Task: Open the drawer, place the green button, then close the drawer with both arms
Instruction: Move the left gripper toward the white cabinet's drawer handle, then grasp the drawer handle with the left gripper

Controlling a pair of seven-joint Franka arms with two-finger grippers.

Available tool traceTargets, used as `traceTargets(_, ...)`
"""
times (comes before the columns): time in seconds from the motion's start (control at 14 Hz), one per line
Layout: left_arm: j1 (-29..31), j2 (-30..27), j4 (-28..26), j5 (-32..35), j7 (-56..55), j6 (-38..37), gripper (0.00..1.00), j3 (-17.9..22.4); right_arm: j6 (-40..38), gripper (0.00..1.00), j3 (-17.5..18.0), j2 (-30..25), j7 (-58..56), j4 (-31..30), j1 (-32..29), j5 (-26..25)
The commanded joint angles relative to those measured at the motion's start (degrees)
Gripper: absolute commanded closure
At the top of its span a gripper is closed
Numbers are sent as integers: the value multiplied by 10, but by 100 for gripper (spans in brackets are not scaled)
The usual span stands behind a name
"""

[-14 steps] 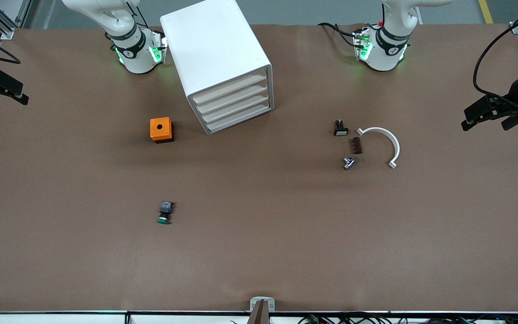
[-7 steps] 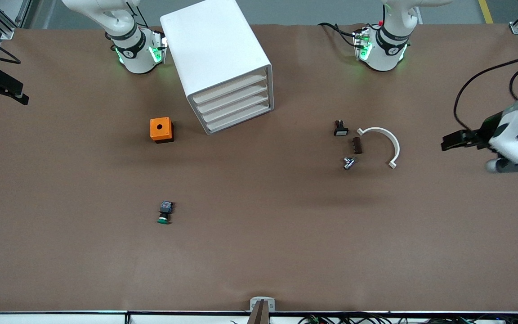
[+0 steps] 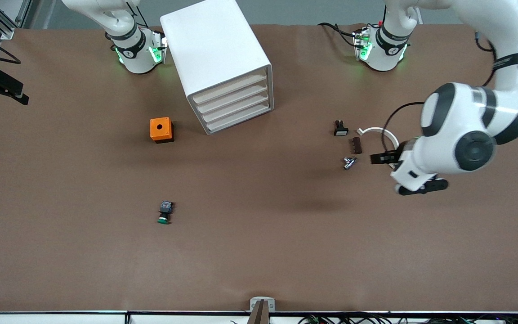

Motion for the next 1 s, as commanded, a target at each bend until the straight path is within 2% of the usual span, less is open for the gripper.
traceTargets(0.0, -35, 80, 81, -88, -166, -9, 0, 2, -2, 0, 0, -12, 0, -7, 3, -8)
traceTargets(0.29, -92, 157, 116, -201, -389, -9, 0, 3, -2, 0, -1, -11, 0, -7, 3, -8)
traceTargets(0.5, -97, 213, 154, -297, -571, -9, 0, -1, -1, 0, -1, -11, -3, -7, 0, -9)
traceTargets(0.64, -104, 247, 171, -321, -666, -9, 0, -8, -1, 0, -3, -11, -5, -7, -3, -9)
traceTargets(0.93, -103, 285, 171, -391, -824, -34, 0, -33, -2, 0, -5, -12, -6, -5, -13, -15)
